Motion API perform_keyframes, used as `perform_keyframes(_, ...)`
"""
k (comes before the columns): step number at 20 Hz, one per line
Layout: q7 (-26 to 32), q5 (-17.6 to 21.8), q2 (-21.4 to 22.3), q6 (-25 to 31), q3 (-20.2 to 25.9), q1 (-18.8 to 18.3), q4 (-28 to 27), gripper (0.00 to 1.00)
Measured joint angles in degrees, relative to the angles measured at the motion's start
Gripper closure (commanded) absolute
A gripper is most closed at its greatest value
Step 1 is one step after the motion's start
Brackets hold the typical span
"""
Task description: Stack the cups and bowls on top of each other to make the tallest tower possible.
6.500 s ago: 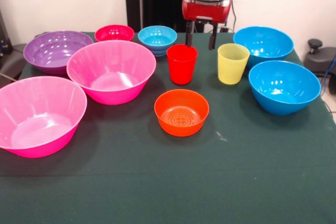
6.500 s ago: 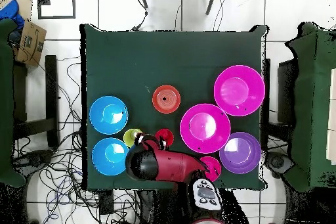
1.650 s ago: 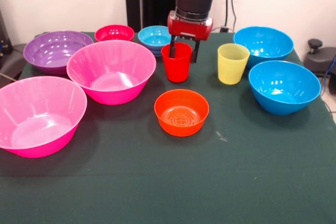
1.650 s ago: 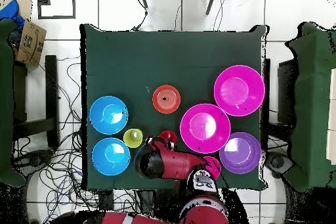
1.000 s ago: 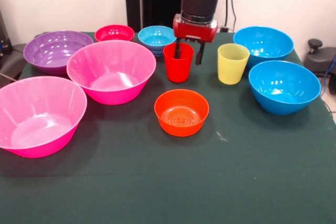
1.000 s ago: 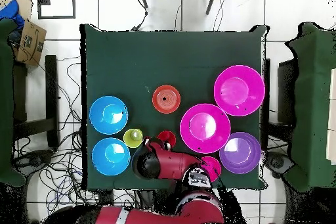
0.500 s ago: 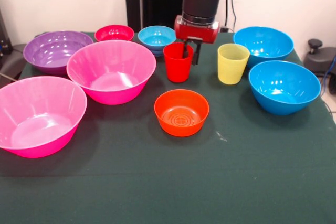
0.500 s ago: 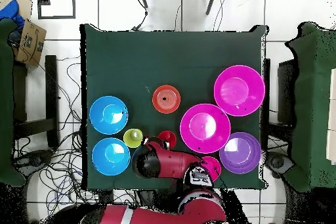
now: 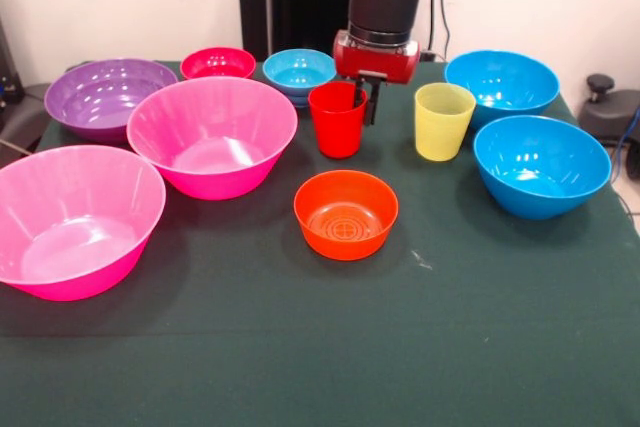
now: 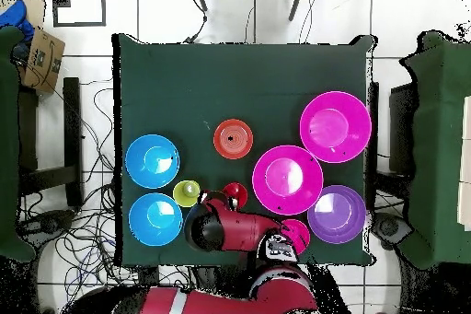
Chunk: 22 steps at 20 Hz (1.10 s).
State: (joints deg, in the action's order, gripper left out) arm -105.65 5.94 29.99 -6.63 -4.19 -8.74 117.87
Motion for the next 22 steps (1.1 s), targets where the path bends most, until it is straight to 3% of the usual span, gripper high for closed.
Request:
perform_keyframes(10,0.0,-0.1,4.2,1.9,0.2,0.4,0.6,1.00)
perform_keyframes(14,0.0,-0.9,7.3,6.5,0.1,1.7,0.4,1.00)
perform_keyframes(16,0.0,-2.1,10.2,13.7,-0.3,3.6,-0.6,1.00)
perform_keyframes(22,0.0,-3.9,14.0,25.6,-0.8,6.3,-4.2,1.00)
